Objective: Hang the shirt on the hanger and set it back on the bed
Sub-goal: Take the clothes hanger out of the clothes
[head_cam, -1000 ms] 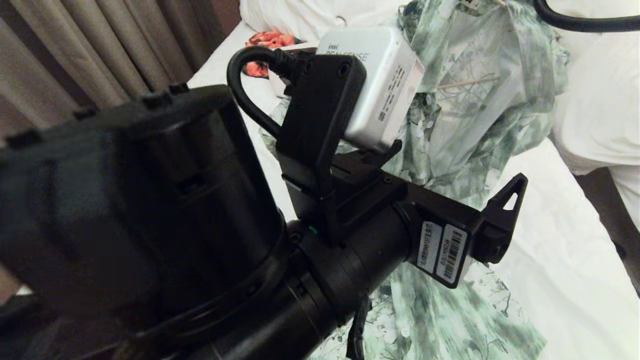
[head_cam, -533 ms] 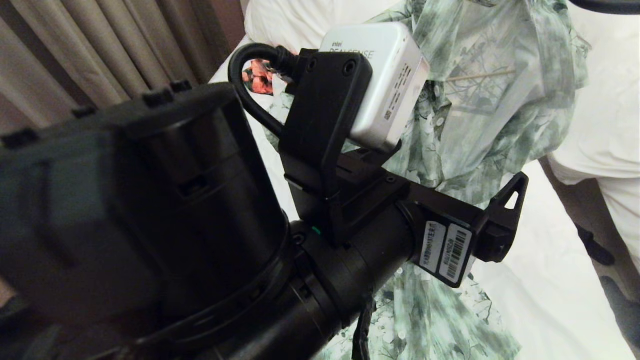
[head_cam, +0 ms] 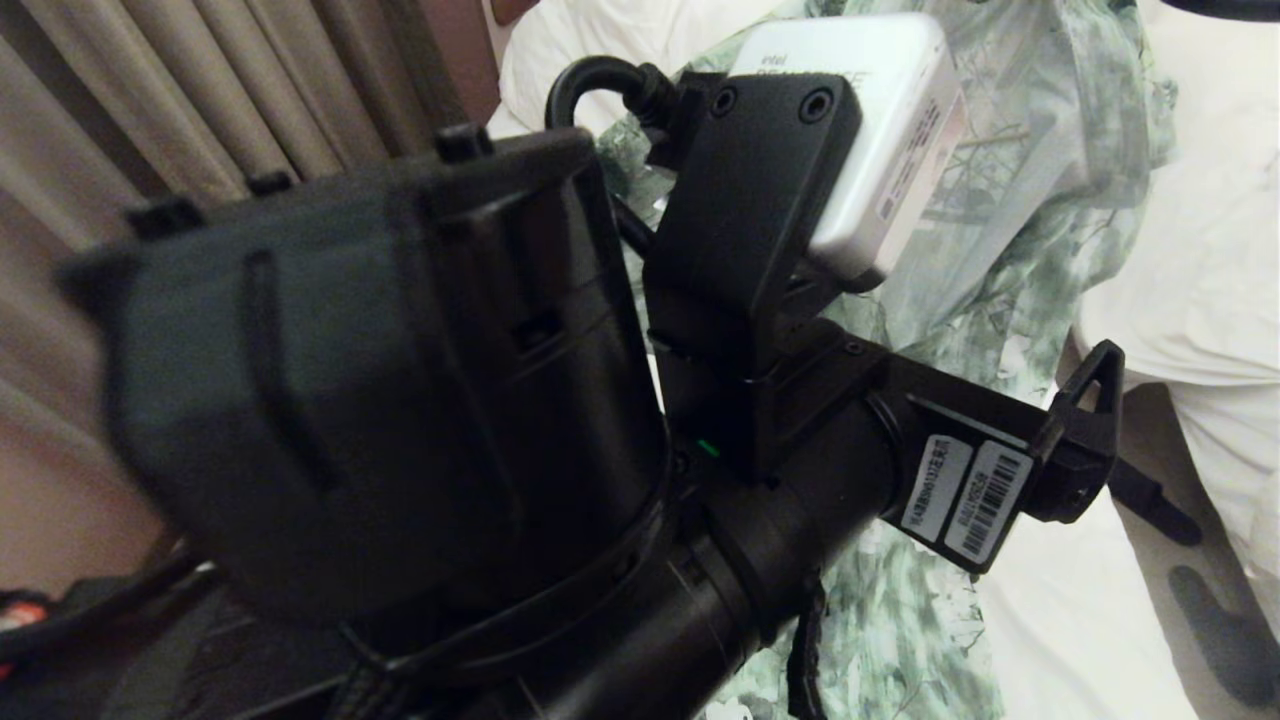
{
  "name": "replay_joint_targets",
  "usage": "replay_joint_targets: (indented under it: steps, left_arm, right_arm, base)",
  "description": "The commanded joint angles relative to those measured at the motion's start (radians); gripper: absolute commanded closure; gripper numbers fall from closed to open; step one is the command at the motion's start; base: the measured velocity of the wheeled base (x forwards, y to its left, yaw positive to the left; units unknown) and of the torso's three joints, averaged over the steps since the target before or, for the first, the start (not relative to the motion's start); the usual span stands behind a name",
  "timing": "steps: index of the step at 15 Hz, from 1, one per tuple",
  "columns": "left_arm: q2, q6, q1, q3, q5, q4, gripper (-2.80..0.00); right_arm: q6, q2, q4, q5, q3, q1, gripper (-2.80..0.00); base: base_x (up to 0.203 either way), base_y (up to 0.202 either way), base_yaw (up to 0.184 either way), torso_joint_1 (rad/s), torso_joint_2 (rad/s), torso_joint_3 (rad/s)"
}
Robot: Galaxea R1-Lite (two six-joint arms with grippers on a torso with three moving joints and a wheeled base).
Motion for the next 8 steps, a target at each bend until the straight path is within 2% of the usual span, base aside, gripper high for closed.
replay_joint_targets:
  steps: [1,8]
  left_arm:
    - [0.013,0.002,0.001,-0.032,0.000,0.016,-2.80]
    - [0.069,0.002,-0.001,-0.079,-0.002,0.019,-2.80]
  right_arm:
    - [-0.007,-0.002,-0.001,-0.001,0.002,0.002,0.00]
    - [-0.007,-0.003,-0.005,-0.003,0.003,0.000,0.00]
  base:
    - [0.000,0.000,0.000,0.178,-0.54,-0.366]
    - [0.000,0.000,0.000,0.221,-0.59,-0.369]
